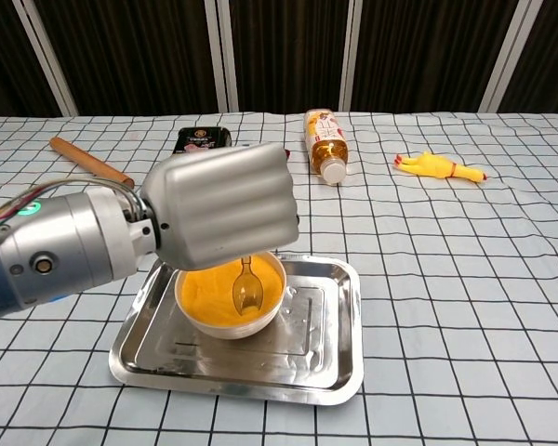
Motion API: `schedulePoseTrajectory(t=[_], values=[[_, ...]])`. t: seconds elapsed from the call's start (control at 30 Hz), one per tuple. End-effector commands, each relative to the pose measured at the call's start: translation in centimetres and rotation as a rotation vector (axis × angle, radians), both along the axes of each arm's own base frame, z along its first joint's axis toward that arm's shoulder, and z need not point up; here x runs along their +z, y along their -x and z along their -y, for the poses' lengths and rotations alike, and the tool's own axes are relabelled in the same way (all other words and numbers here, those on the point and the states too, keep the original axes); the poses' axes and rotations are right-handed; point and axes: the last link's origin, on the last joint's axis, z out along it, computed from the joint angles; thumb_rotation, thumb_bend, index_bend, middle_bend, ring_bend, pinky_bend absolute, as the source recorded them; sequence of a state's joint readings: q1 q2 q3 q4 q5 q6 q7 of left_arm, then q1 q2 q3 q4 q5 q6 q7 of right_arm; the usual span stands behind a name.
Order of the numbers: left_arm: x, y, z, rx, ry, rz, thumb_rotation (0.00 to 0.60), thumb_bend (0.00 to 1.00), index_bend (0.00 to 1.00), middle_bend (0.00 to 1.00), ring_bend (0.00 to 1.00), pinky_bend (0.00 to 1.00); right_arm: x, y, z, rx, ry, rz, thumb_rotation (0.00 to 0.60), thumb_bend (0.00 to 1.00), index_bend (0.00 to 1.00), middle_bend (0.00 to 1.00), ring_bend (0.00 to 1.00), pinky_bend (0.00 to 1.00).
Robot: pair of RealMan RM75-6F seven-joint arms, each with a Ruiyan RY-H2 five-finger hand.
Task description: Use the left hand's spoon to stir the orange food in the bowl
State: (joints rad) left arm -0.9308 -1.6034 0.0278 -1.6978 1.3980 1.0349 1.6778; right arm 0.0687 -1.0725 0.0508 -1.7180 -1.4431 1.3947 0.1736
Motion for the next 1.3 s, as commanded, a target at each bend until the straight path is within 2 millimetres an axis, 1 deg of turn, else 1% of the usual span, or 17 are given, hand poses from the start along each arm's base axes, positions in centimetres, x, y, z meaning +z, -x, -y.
schedulePoseTrajectory(t=[0.03,0.5,0.63,0.7,0.83,1.0,1.3], values=[[-0.1,0.4,-0.2,0.004,-0.006,-0.014,0.600,0.55,0.78,1.00,1.00,1.00,0.0,0.0,0.0,-0.001,0.000,0.001,0.600,0.34,0.00,0.00,0.00,0.00],[1.7,1.9,-1.9,0.037,-0.077,-0.043,0.600,0.55,0.79,1.00,1.00,1.00,-0.1,0.0,0.0,0.001,-0.003,-0.004,0.600,0.34,0.00,0.00,0.00,0.00],[2.0,1.7,-1.9,0.035,-0.075,-0.029,0.600,0.55,0.79,1.00,1.00,1.00,-0.1,0.0,0.0,-0.001,-0.001,-0.002,0.600,0.34,0.00,0.00,0.00,0.00],[2.1,1.3,-1.7,0.041,-0.063,-0.001,0.600,0.55,0.79,1.00,1.00,1.00,-0.1,0.0,0.0,0.000,-0.003,-0.003,0.600,0.34,0.00,0.00,0.00,0.00],[2.0,0.8,-1.4,0.053,-0.043,0.032,0.600,0.55,0.79,1.00,1.00,1.00,-0.1,0.0,0.0,0.001,-0.002,-0.003,0.600,0.34,0.00,0.00,0.00,0.00],[1.3,0.4,-1.0,0.036,-0.026,0.030,0.600,0.55,0.79,1.00,1.00,1.00,-0.1,0.0,0.0,-0.001,-0.002,-0.003,0.600,0.34,0.00,0.00,0.00,0.00],[0.2,0.5,-0.6,0.034,-0.026,0.011,0.600,0.55,0.79,1.00,1.00,1.00,0.0,0.0,0.0,-0.005,-0.006,-0.002,0.600,0.34,0.00,0.00,0.00,0.00]])
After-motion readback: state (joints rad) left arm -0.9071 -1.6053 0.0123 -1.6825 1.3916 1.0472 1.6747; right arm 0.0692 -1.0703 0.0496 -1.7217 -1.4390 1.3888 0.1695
